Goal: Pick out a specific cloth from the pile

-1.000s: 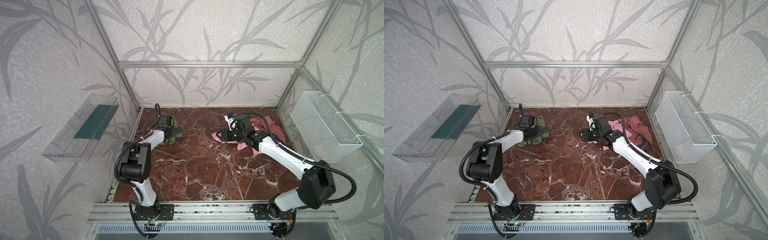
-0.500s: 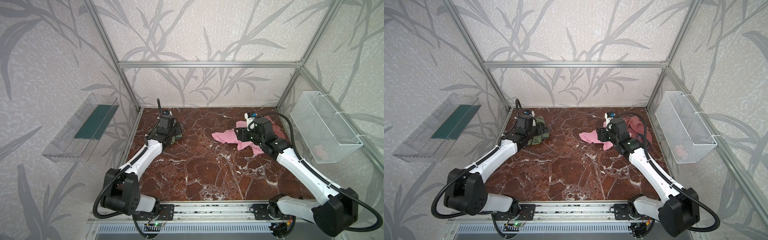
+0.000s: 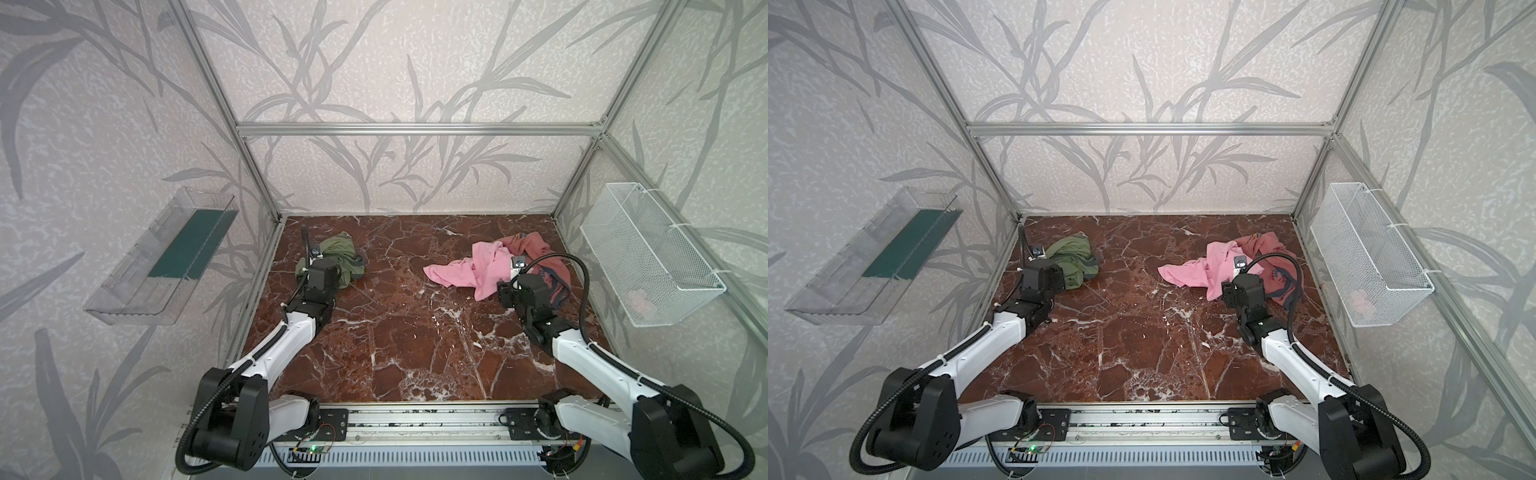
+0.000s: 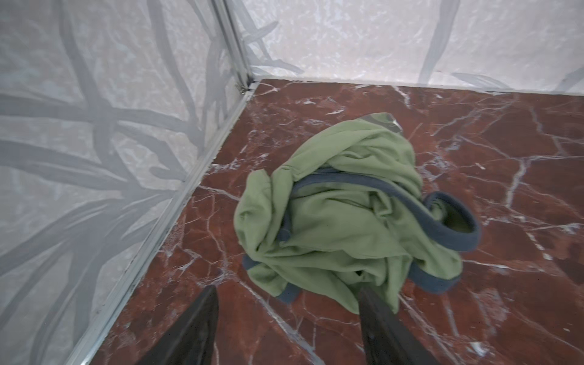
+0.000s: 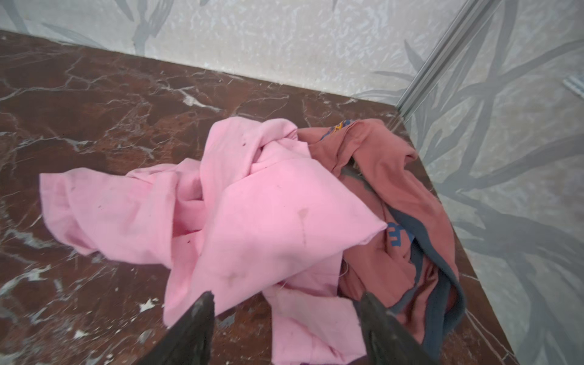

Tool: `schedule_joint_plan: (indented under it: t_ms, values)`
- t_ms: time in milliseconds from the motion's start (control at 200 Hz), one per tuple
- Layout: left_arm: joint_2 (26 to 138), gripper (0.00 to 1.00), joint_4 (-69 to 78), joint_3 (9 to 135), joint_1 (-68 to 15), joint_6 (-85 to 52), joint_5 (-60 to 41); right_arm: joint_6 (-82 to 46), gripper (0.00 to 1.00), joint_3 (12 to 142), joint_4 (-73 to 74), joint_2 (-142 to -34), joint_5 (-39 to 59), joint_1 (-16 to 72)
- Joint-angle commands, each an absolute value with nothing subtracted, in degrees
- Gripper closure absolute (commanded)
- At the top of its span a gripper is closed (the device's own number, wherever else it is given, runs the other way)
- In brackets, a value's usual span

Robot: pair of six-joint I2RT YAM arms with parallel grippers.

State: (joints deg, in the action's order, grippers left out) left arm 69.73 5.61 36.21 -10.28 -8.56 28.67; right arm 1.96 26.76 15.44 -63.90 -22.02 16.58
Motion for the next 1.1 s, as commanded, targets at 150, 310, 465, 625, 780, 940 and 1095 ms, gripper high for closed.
schedule_joint_plan:
  t_ms: [150,310,465,625,780,940,1095]
  values:
    - [70.8,0.32,26.1,28.1,-6.0,-3.3,33.3,8.6,0.27,18.8,49.6,-75.7,-23.1,14.1]
    - [74.2,0.32,33.7,24.6,-4.4,-3.6,27.3,7.7,0.26,19.3,51.5,-81.0,-21.4,12.8]
    - [80.0,0.32,46.4,21.4,-3.2,-3.1,24.2,4.7,0.25,17.9,57.8,-84.4,-15.8,9.9]
    - [88.9,0.32,53.8,21.8,-1.7,-2.9,19.8,4.7,0.24,17.4,67.0,-92.8,-14.0,9.1]
    - [90.1,0.32,56.1,20.9,-0.8,-3.8,18.3,4.6,0.22,19.2,62.4,-92.0,-10.8,8.4]
    - [90.2,0.31,56.5,20.7,-0.9,-3.4,18.3,4.5,0.01,20.8,57.6,-91.1,-10.0,8.3]
    - [90.3,0.30,56.5,20.7,-0.8,-3.4,18.3,4.8,0.01,20.6,58.4,-91.3,-10.0,8.5]
